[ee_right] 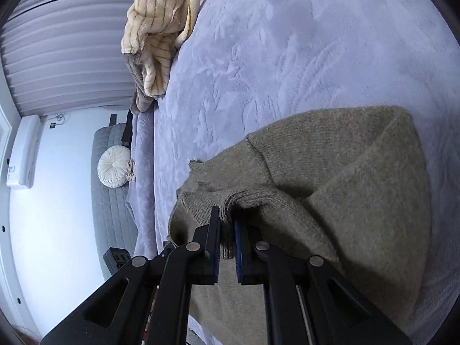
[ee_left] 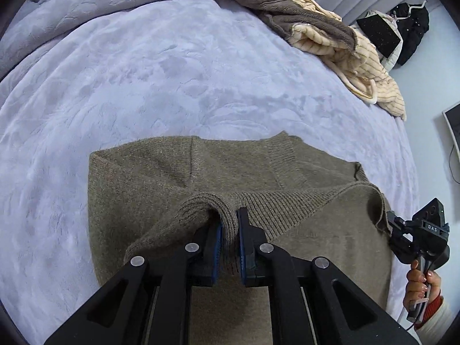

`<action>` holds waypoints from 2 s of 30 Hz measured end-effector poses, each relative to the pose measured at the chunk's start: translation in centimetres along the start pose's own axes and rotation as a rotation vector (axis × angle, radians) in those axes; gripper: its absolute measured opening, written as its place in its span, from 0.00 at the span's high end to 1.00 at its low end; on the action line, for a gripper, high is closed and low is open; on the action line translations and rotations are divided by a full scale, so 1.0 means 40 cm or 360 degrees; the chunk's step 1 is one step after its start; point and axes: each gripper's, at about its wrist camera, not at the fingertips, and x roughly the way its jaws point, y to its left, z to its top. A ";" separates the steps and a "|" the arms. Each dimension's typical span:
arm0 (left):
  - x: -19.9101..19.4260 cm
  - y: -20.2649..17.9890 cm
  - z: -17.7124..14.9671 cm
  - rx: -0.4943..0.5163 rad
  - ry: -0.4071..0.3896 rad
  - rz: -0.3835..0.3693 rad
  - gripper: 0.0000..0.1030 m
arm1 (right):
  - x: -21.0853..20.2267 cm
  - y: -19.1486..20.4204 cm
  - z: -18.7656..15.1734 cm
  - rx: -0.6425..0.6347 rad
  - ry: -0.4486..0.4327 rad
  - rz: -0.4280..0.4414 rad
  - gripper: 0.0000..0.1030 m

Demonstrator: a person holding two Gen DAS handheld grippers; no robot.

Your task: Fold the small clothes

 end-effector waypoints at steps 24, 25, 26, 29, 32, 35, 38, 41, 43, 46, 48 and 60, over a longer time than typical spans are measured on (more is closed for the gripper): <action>0.045 0.005 0.021 -0.0021 -0.0108 0.0384 0.20 | 0.050 0.084 0.029 -0.0391 -0.0109 -0.0478 0.95; 0.044 0.029 0.020 -0.0067 -0.0109 0.0369 0.20 | 0.039 0.070 0.036 -0.0342 -0.0136 -0.0457 0.97; 0.036 0.047 0.019 -0.0099 -0.0109 0.0347 0.20 | 0.028 0.063 0.041 -0.0313 -0.0156 -0.0434 0.97; 0.000 0.068 0.011 -0.0108 -0.0102 0.0406 0.20 | -0.006 0.065 0.047 -0.0321 -0.0191 -0.0447 0.97; -0.030 0.073 -0.012 -0.0074 -0.0073 0.0493 0.20 | -0.031 0.076 0.046 -0.0344 -0.0221 -0.0482 0.91; -0.067 0.086 -0.049 -0.0096 -0.0033 0.0488 0.20 | -0.065 0.065 0.035 -0.0283 -0.0236 -0.0468 0.75; -0.097 0.099 -0.099 -0.0127 0.0017 0.0436 0.20 | -0.095 0.061 -0.004 -0.0253 -0.0233 -0.0404 0.68; -0.115 0.116 -0.152 -0.0158 0.0086 0.0391 0.20 | -0.098 0.076 -0.068 -0.0278 -0.0180 -0.0369 0.68; -0.126 0.128 -0.185 -0.0162 0.0125 0.0363 0.20 | -0.089 0.092 -0.119 -0.0300 -0.0138 -0.0347 0.68; -0.137 0.148 -0.226 -0.0189 0.0186 0.0308 0.20 | -0.064 0.127 -0.204 -0.0337 -0.0064 -0.0296 0.67; -0.145 0.168 -0.250 -0.0220 0.0224 0.0257 0.20 | -0.040 0.158 -0.271 -0.0380 -0.0010 -0.0260 0.66; -0.140 0.259 -0.353 -0.0562 0.0364 -0.0268 0.20 | 0.239 0.124 -0.674 0.0077 0.0279 -0.0042 0.58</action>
